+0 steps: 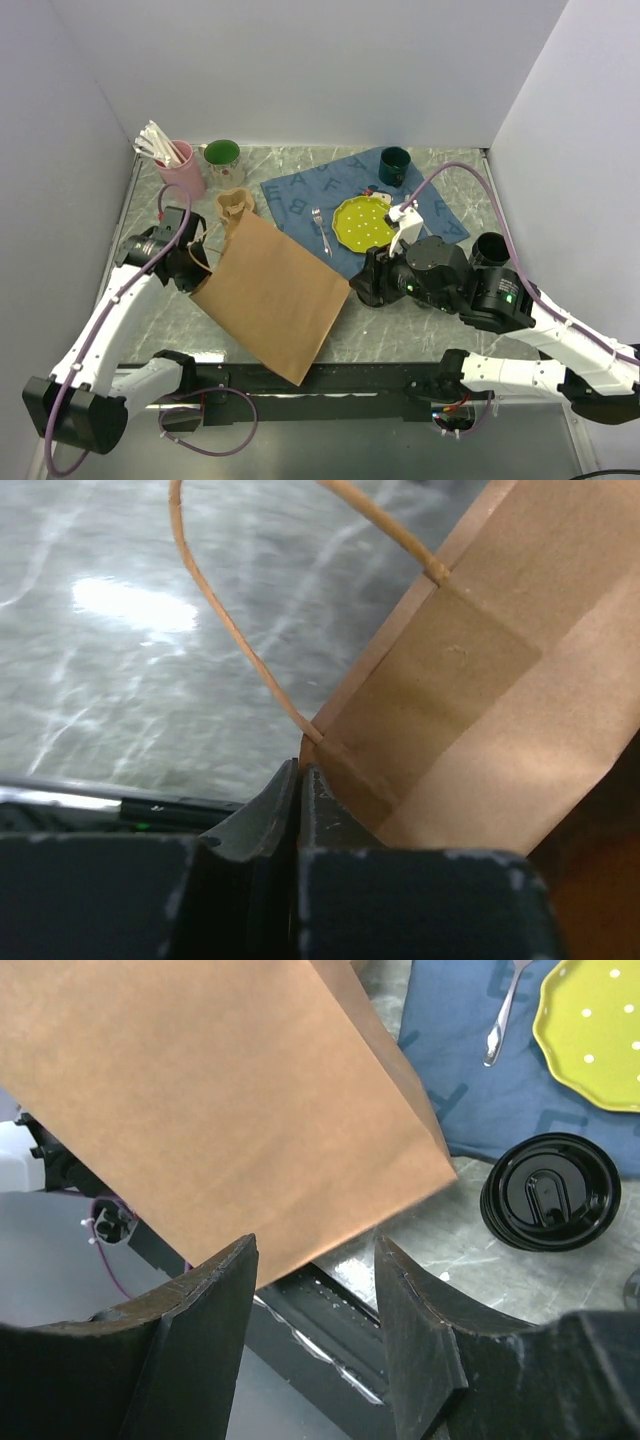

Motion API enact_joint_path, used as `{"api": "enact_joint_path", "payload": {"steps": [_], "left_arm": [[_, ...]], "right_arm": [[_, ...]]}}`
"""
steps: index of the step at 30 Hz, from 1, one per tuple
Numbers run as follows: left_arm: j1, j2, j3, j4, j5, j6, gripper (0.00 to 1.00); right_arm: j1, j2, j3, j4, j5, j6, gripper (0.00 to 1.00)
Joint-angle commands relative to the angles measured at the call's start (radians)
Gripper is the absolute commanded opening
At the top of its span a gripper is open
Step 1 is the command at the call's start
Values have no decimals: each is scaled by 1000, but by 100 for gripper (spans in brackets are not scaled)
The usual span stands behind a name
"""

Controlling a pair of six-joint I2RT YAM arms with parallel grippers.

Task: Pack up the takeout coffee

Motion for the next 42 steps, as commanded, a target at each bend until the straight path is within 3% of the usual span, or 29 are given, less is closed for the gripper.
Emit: {"api": "enact_joint_path", "payload": {"steps": [1, 5, 11, 15, 20, 24, 31, 36, 38, 39, 42], "left_arm": [[11, 23, 117, -98, -107, -47, 3], [17, -26, 201, -105, -83, -85, 6], [49, -78, 62, -54, 2, -134, 4], [78, -63, 108, -69, -114, -121, 3], [138, -46, 201, -83, -33, -117, 1], [140, -78, 211, -118, -111, -131, 1], [155, -167, 25, -45, 59, -185, 1], [155, -198, 167, -8, 124, -133, 1], [155, -251, 176, 55, 202, -85, 2], [155, -301, 148, 128, 321, -85, 2], [155, -369, 62, 162, 486, -90, 1]], "right_arm": [[-2, 18, 65, -8, 20, 6, 58], [-2, 29, 89, -17, 17, -10, 58], [-3, 54, 45, -63, -17, 81, 58], [-2, 41, -1, -73, -20, 133, 58], [-2, 32, -63, -85, -61, 167, 58], [-2, -5, -148, -63, -79, 274, 60], [-38, 30, -225, 16, -161, 345, 62], [-46, 84, -181, 43, -194, 307, 62], [-46, 96, -126, 17, -190, 290, 62], [-46, 98, -104, 9, -185, 274, 62], [-48, 95, 1, 16, -181, 233, 62]]}}
